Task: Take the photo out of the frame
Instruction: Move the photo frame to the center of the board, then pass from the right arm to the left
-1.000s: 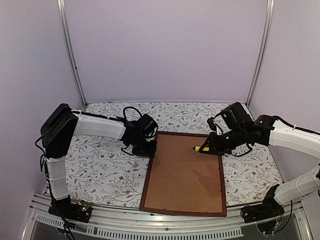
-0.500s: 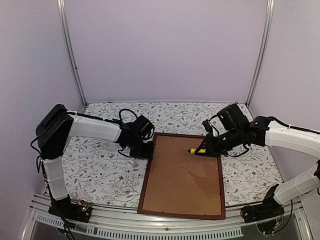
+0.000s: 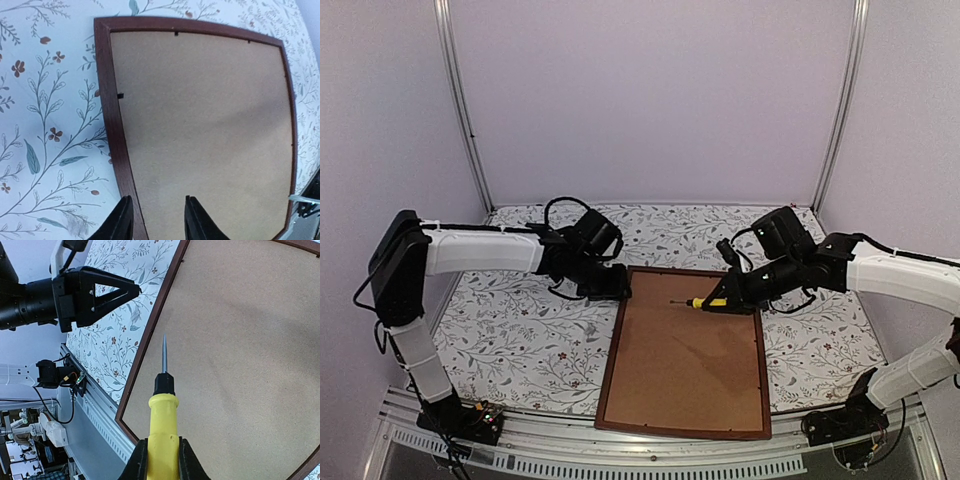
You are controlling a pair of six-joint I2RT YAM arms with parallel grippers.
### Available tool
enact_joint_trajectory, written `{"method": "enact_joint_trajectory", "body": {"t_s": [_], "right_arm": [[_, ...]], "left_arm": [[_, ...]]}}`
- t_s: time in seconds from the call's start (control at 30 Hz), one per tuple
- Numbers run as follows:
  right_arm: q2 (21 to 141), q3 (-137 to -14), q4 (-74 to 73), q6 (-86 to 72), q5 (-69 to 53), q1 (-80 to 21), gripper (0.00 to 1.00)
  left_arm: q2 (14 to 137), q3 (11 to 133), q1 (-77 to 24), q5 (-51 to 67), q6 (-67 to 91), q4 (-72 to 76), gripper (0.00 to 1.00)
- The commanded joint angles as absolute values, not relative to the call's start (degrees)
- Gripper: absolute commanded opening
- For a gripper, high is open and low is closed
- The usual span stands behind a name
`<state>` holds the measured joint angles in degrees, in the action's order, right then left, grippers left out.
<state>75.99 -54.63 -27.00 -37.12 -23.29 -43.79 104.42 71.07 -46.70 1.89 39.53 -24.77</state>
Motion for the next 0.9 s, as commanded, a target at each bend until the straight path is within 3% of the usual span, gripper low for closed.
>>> {"method": "enact_joint_trajectory", "body": {"t_s": [0.0,0.63,0.87], "right_arm": [[75.17,-55.23,-24.0,-33.96,-28.56,-43.33,0.0],[85.61,-62.63,-18.6,-31.91,-38.21,-42.37,0.0],[85.67,-61.66,-15.76,-30.12,-45.28,-42.37,0.0]], "left_arm": [[98.67,72.14,-46.36,5.94,35.19,-22.83,0.39],[87.37,60.17,-41.9,16.26,38.17,-13.71,0.41],[81.97,57.34,-41.1,25.67,34.3,-8.12,0.51]]}}
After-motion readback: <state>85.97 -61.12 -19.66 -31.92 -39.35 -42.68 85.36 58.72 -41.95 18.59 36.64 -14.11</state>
